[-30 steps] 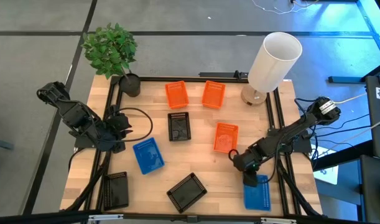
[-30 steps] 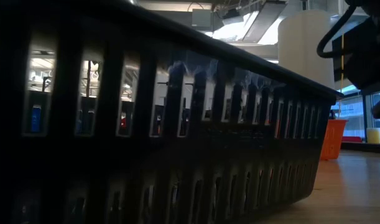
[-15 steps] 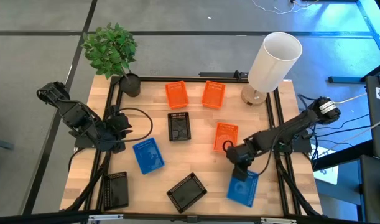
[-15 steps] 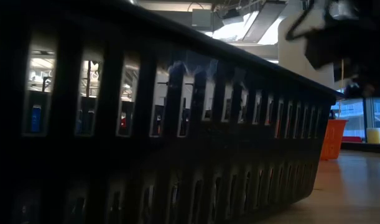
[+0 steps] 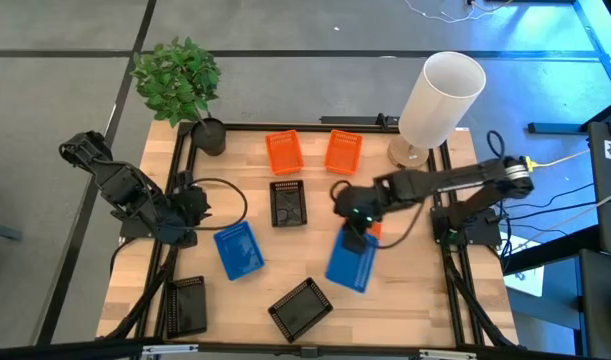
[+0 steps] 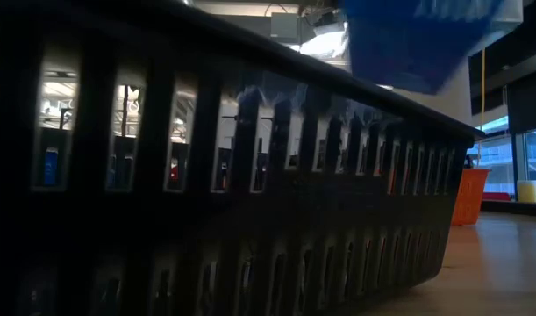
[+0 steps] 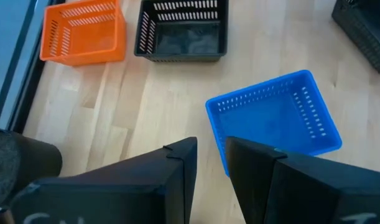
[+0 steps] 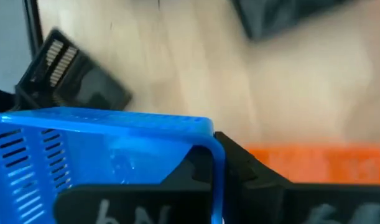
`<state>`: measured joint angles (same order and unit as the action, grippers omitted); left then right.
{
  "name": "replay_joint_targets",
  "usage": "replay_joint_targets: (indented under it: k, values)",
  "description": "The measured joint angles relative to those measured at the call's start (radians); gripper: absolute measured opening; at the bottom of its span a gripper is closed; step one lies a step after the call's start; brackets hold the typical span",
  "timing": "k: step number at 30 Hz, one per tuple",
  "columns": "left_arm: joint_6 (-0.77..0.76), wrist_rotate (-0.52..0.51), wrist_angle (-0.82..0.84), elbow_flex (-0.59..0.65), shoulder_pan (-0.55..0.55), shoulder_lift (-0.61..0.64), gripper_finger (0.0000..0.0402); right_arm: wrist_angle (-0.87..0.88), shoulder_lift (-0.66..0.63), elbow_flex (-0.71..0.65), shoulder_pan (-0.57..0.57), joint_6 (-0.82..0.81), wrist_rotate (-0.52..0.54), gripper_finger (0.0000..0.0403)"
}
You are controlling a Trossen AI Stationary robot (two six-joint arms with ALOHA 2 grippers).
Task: Stack baskets by color
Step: Stack the bottom blue bin on top of the top blue bin
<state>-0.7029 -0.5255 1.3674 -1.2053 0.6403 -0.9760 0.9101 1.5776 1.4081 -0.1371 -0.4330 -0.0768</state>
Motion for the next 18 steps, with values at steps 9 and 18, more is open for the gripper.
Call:
replay_joint_targets:
  k: [9, 18]
  values:
    - [0.016, 0.021, 0.003, 0.0, 0.0, 0.0, 0.0076, 0.003, 0.308, 0.402, 0.092, 0.321, 0.043, 0.0]
    - [0.006, 0.023, 0.006, 0.0, 0.0, 0.001, 0.0076, -0.009, 0.599, 0.829, 0.121, 0.547, -0.013, 0.0]
